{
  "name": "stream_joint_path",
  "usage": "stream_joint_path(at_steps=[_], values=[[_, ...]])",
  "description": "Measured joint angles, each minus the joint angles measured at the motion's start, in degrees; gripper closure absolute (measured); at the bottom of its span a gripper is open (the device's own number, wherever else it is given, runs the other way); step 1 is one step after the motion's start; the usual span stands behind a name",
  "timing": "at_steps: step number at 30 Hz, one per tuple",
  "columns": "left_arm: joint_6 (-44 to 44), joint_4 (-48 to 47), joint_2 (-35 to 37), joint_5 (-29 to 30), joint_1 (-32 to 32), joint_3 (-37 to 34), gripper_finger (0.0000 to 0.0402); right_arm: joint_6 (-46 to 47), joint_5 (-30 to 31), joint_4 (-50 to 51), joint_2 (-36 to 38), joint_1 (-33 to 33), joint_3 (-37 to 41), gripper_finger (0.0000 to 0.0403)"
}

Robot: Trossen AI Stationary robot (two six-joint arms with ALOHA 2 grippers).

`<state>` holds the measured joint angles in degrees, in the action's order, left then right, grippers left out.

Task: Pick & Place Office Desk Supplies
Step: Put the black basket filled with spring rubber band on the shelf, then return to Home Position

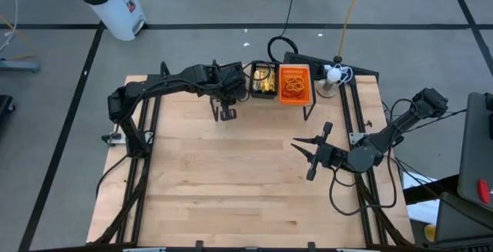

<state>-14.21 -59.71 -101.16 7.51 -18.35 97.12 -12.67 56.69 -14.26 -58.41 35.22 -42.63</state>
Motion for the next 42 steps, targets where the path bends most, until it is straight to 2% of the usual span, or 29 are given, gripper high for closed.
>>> stream_joint_path(at_steps=[12,42], values=[[-1.02,-0.04,0.02,0.02,0.0,0.0,0.039,0.0,-0.02,0.0,0.0,0.0,0.0,0.0335],[-2.16,-0.04,0.07,0.15,0.02,0.0,0.0225,-0.01,-0.04,0.01,0.0,0.0,0.0,0.0335]])
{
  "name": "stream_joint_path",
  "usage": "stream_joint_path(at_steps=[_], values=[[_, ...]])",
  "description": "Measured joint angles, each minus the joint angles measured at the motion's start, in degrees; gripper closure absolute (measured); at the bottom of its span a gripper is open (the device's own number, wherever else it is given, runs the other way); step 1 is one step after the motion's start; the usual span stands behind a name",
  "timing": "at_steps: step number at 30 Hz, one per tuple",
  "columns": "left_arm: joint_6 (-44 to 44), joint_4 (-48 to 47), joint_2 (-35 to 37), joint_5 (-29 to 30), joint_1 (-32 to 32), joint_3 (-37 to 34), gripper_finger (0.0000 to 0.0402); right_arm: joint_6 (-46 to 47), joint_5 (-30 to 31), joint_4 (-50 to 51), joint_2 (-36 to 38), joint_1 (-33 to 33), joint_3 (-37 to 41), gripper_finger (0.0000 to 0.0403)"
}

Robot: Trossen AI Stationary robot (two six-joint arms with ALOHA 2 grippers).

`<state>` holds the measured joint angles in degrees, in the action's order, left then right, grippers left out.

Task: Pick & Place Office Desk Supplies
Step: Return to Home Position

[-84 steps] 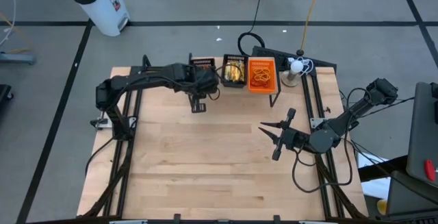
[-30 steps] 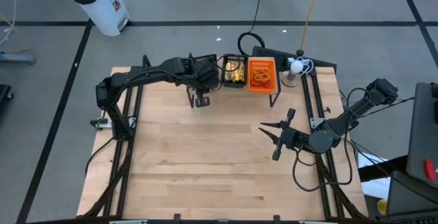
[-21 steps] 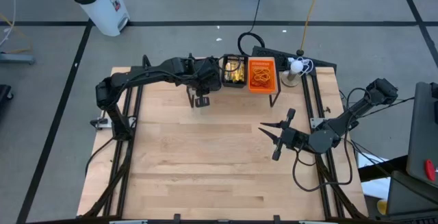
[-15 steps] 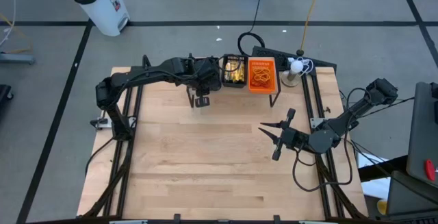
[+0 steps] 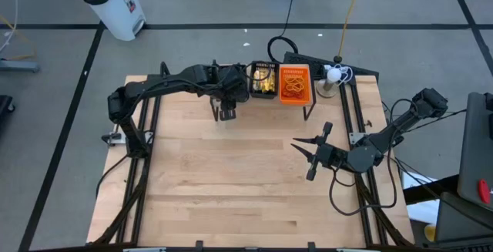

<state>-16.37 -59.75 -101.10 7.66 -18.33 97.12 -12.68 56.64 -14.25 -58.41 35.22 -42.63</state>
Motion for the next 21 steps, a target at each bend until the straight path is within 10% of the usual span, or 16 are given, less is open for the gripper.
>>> stream_joint_path(at_steps=[21], values=[[0.58,-0.84,1.16,5.16,2.06,0.83,0.0124,-2.02,0.02,-3.78,0.02,-0.04,1.73,0.0335]])
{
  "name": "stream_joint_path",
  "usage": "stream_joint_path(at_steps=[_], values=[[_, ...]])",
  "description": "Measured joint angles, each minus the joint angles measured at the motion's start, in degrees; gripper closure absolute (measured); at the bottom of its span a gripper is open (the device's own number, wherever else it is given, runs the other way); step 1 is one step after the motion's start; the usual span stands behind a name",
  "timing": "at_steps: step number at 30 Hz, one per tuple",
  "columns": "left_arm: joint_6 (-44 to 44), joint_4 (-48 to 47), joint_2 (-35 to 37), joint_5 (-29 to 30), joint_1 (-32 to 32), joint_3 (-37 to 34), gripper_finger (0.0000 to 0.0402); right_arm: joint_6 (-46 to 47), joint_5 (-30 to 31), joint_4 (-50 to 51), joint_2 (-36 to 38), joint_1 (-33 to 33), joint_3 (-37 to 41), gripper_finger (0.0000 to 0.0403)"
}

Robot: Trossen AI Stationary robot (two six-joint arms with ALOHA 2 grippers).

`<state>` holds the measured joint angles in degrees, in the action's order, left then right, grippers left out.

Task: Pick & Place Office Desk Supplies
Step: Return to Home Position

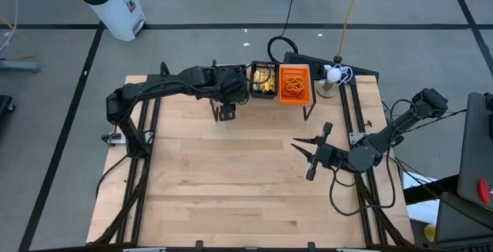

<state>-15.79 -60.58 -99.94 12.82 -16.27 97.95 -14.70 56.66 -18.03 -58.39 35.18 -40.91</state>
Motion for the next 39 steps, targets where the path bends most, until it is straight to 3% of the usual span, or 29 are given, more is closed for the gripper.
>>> stream_joint_path(at_steps=[6,11,17,21,26,32,36,39], values=[[0.78,-1.07,1.66,3.81,3.89,6.74,0.0124,-0.98,0.0,-0.67,0.0,0.0,0.0,0.0335],[6.86,-4.26,1.62,3.7,9.56,16.38,0.0122,-0.33,0.0,-0.58,0.0,0.0,0.0,0.0335],[14.39,-6.54,1.55,-5.52,20.24,20.76,0.0121,4.36,-3.57,3.43,0.0,0.08,0.0,0.0335],[20.58,-15.57,1.49,-4.62,27.94,20.47,0.0121,10.01,-8.01,7.69,0.12,0.17,0.0,0.0335],[31.47,-18.08,1.53,6.55,36.72,12.92,0.0121,17.02,-9.77,14.31,1.63,0.46,0.0,0.0335],[42.38,-13.52,2.5,18.45,46.27,-5.4,0.0121,33.91,-16.28,29.17,3.8,2.57,0.11,0.0335],[49.46,-5.21,3.27,20.33,49.57,-19.87,0.0121,36.43,-16.01,26.62,5.15,3.75,3.61,0.0335],[51.52,7.46,3.98,19.64,50.68,-29.67,0.0121,35.17,-15.5,18.66,6.57,3.67,8.96,0.0335]])
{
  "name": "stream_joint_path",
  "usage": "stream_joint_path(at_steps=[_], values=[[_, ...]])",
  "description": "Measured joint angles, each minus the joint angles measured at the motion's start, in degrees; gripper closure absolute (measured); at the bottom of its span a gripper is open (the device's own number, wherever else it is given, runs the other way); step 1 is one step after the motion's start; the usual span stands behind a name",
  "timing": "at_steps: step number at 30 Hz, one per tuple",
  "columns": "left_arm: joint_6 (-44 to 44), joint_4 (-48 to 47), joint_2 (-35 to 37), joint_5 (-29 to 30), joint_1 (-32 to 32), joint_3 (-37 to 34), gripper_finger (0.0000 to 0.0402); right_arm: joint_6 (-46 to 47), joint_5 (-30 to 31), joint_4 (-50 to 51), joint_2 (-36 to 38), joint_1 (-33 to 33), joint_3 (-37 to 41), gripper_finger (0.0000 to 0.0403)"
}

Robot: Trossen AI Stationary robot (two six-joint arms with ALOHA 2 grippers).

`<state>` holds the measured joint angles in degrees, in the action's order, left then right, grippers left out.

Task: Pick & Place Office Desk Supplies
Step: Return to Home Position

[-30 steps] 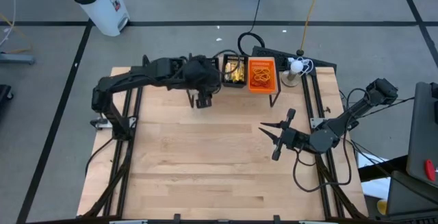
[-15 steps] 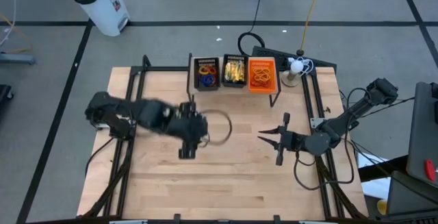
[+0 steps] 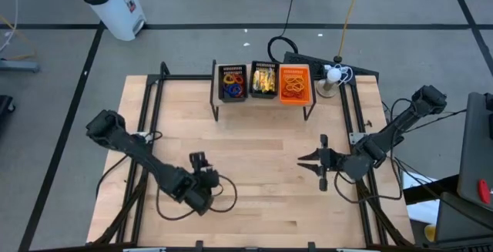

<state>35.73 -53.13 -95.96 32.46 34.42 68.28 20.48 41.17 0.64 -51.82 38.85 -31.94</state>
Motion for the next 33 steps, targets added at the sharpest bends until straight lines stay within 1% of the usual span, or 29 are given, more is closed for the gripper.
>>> stream_joint_path(at_steps=[2,4,6,8,10,12,13,15,18,24,28,33], values=[[-0.13,10.76,0.45,-0.69,0.45,-5.86,0.0121,-1.1,0.84,-7.51,0.58,-0.58,4.73,0.0335],[-2.73,22.73,1.15,-0.36,0.14,-10.58,0.0121,-2.22,0.54,-17.46,0.7,-1.47,10.28,0.0335],[-7.2,34.99,1.49,-0.89,-0.44,-14.8,0.0121,-3.52,-1.01,-28.33,0.66,-2.26,16.13,0.0335],[-11.39,44.23,1.65,-1.81,-1.55,-18.48,0.0121,-4.22,-3.36,-39.65,0.01,-3.16,21.42,0.0335],[-16.28,52.75,1.68,-4.88,-3.15,-21.02,0.0121,-5.28,-4.76,-50.3,-0.3,-3.78,26.53,0.0335],[-19.49,57.53,1.93,-9.63,-5.38,-23.14,0.0121,-6.62,-5.6,-59.53,-0.93,-4.13,29.77,0.0335],[-20.24,59.11,2.03,-11.93,-6.53,-24.17,0.0121,-7.27,-5.53,-62.35,-0.73,-4.22,30.92,0.0335],[-21.07,62.82,2.05,-16.45,-9.29,-26.04,0.0121,-9.17,-5.58,-62.19,-0.7,-4.29,30.38,0.0335],[-22.48,67.97,2.07,-22.21,-13.61,-29.09,0.0121,-10.92,-7.28,-61.27,-1.26,-4.26,29.92,0.0335],[-23.03,78.66,2.07,-33.28,-21.39,-36.7,0.0121,-11.41,-7.19,-60.38,-1.45,-4.28,29.81,0.0335],[-21.86,85.8,2.07,-38.62,-25.02,-42.12,0.0121,-12.42,-7.02,-59.04,-1.63,-4.28,29.86,0.0335],[-22.04,95.14,2.25,-44.95,-28.12,-47.9,0.0121,-12.39,-6.99,-57.87,-1.61,-4.28,29.88,0.0335]])
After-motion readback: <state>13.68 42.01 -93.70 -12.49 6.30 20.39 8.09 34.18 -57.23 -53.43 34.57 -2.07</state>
